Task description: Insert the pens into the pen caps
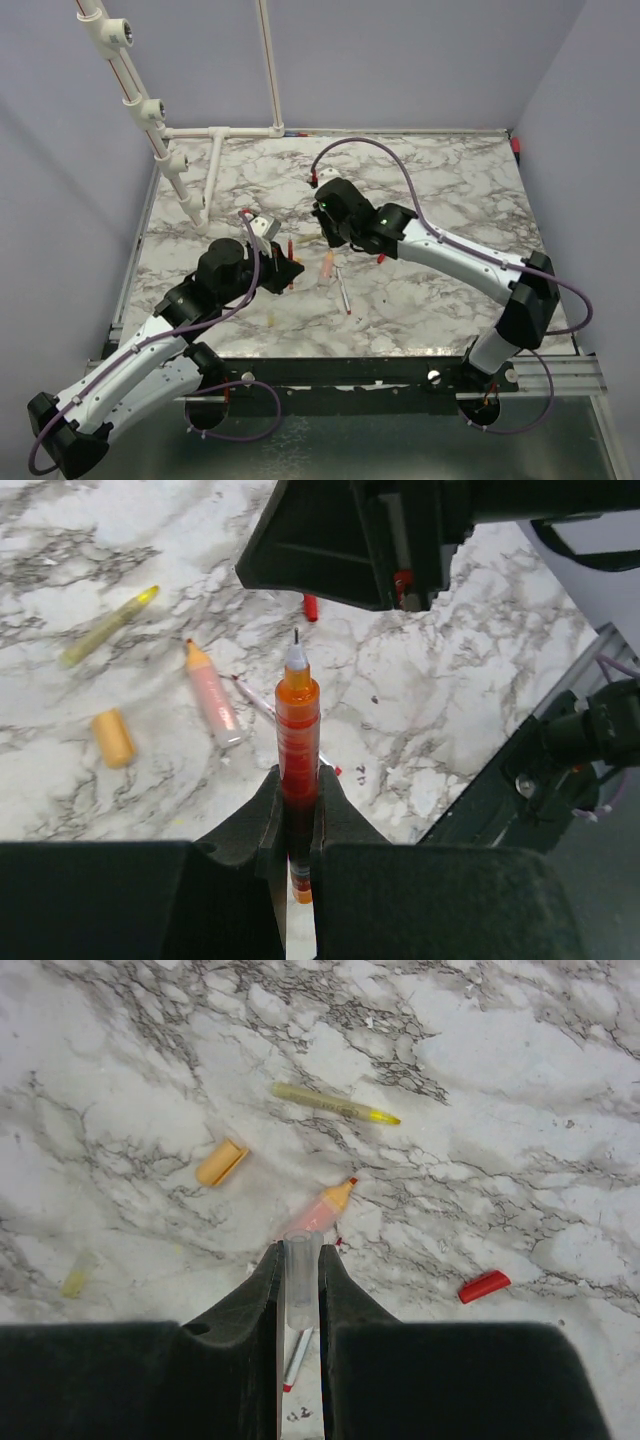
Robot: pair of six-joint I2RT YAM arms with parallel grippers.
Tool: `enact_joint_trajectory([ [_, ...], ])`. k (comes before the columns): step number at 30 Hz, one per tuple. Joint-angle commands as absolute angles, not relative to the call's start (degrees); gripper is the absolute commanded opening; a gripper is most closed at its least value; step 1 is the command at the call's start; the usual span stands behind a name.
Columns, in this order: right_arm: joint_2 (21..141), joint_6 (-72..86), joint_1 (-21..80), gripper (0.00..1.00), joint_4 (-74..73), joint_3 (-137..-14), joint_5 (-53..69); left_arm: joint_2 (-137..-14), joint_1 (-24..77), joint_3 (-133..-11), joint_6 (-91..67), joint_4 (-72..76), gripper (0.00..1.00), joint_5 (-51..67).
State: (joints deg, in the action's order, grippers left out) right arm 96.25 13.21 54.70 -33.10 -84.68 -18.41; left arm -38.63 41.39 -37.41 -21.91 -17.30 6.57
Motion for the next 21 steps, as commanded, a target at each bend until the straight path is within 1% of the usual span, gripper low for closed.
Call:
enact_joint_trajectory([
  [1,87.95,15.64,54.67,0.01,-29.76,-80.73,-14.54,-40.78,41.65,-36.96,-24.4,-10.18,0.0,17.06],
  [8,75.44,19.06,54.67,0.01,-24.09,-74.89,-10.74,-43.31,41.66,-37.03,-29.55,-1.61,0.0,26.59],
  [12,70.24,21.62,54.67,0.0,-19.27,-72.62,-6.94,-43.75,41.65,-36.36,-33.23,3.99,0.0,30.29],
  [21,63.8,27.04,54.67,0.01,-5.56,-69.23,4.26,-43.0,41.64,-34.37,-39.85,14.67,0.0,37.41],
])
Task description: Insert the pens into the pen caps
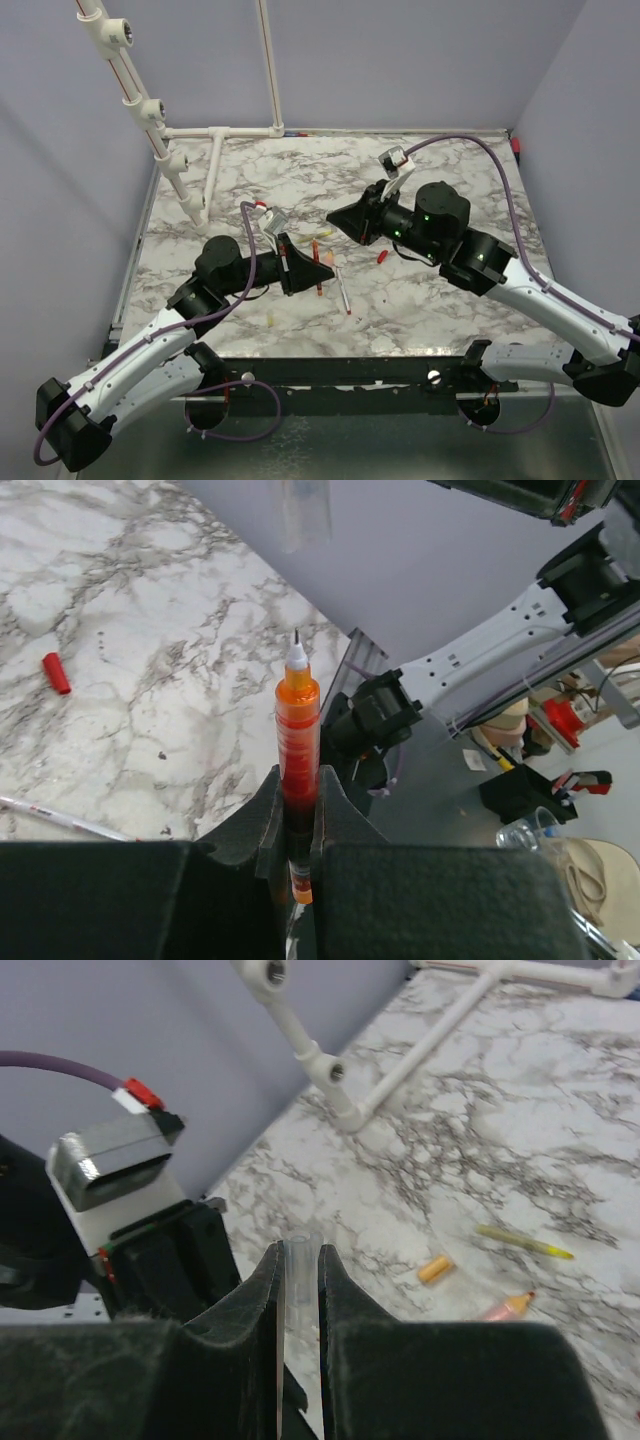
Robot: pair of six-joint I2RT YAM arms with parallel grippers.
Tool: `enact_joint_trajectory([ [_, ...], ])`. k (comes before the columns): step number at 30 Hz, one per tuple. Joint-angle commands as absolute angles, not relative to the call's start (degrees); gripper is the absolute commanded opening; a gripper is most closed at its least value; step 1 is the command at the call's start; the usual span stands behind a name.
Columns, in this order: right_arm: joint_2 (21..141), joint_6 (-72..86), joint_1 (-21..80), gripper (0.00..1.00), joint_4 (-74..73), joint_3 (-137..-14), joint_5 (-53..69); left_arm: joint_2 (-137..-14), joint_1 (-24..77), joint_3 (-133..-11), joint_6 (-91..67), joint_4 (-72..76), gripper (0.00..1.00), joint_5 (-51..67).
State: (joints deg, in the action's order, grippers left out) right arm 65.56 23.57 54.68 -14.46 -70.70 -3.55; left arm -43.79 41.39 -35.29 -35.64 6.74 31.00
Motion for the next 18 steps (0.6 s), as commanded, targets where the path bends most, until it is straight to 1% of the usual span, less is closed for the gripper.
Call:
enact_joint_trajectory([
  [1,63.54,27.52,54.67,0.01,-3.99,-68.91,5.53,-42.98,41.66,-34.44,-40.06,15.02,0.0,37.91],
  [8,63.2,30.14,54.67,0.01,4.01,-67.02,12.7,-42.44,41.63,-34.25,-41.72,17.16,0.0,40.09],
  [18,64.47,31.2,54.67,0.01,6.49,-66.28,14.33,-41.53,41.66,-33.36,-42.72,18.72,0.0,41.98],
])
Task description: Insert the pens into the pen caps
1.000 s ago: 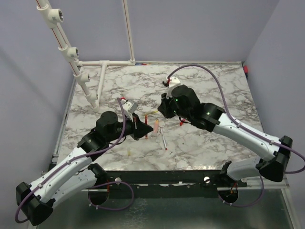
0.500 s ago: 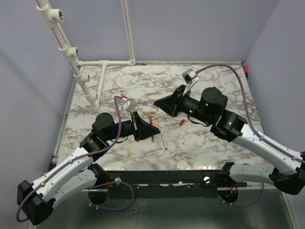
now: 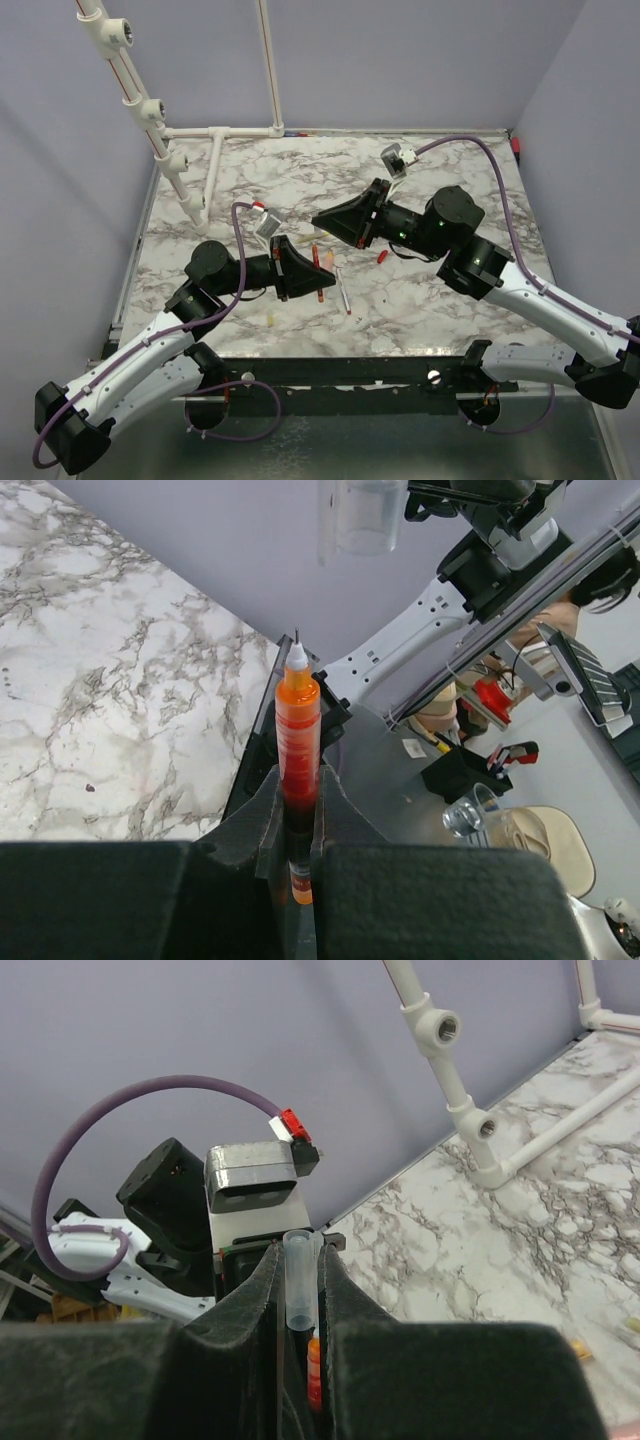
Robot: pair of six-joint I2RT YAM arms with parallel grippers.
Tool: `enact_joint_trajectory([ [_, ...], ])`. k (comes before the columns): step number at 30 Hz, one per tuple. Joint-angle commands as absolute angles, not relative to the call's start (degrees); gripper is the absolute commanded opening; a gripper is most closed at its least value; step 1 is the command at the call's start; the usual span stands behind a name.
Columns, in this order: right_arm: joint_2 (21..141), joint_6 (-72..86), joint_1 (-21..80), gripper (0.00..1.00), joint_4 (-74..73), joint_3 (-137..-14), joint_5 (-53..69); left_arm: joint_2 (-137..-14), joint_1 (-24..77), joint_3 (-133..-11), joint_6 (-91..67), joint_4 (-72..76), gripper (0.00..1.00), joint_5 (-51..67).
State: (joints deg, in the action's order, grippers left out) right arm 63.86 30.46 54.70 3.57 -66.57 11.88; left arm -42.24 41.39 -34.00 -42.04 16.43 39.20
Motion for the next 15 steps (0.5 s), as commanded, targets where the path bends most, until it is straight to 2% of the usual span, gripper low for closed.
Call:
enact_joint_trajectory([
  [1,64.81,31.2,54.67,0.01,6.39,-66.59,14.7,-41.57,41.63,-33.31,-42.72,18.72,0.0,42.01],
  [15,66.27,30.17,54.67,0.01,5.25,-67.11,16.03,-41.29,41.66,-33.35,-42.54,18.9,0.0,42.01],
])
